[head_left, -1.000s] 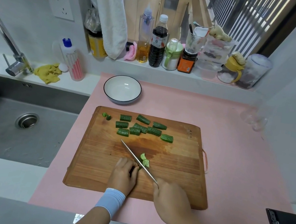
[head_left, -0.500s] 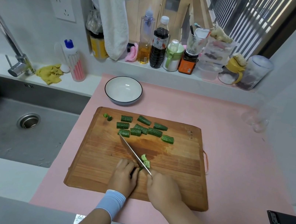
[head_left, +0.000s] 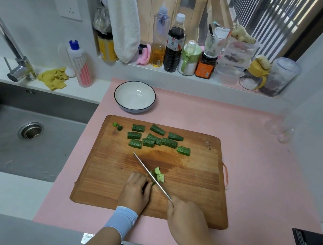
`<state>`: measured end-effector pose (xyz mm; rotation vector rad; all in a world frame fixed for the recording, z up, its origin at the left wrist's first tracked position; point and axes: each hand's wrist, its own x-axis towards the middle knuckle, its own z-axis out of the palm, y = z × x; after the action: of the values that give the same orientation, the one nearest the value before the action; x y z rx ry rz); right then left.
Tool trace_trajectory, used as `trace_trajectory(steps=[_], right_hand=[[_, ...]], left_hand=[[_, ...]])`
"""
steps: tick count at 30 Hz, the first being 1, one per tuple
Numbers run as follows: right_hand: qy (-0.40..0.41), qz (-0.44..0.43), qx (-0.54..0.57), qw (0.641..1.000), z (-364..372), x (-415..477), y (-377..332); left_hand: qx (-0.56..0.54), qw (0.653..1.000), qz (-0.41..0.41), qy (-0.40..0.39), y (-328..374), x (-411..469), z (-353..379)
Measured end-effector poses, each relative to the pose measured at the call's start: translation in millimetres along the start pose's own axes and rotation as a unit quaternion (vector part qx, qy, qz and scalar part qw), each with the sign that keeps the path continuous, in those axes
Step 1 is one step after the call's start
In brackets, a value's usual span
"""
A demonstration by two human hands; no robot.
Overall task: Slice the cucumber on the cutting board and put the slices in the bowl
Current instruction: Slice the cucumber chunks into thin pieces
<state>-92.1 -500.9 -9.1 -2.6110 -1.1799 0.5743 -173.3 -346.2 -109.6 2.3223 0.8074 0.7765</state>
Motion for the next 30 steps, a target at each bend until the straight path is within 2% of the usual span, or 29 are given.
trace_trajectory(steps=[10, 30], right_hand=[[-0.033, 0.009, 0.010, 0.999, 2, 32, -17], [0.009, 0.006, 0.020, 1.000, -1, -4, 7]], left_hand=[[-0.005, 1.000, 0.001, 0.007, -1, -1, 1], [-0.003, 1.000, -0.008, 0.001, -2, -1, 1]])
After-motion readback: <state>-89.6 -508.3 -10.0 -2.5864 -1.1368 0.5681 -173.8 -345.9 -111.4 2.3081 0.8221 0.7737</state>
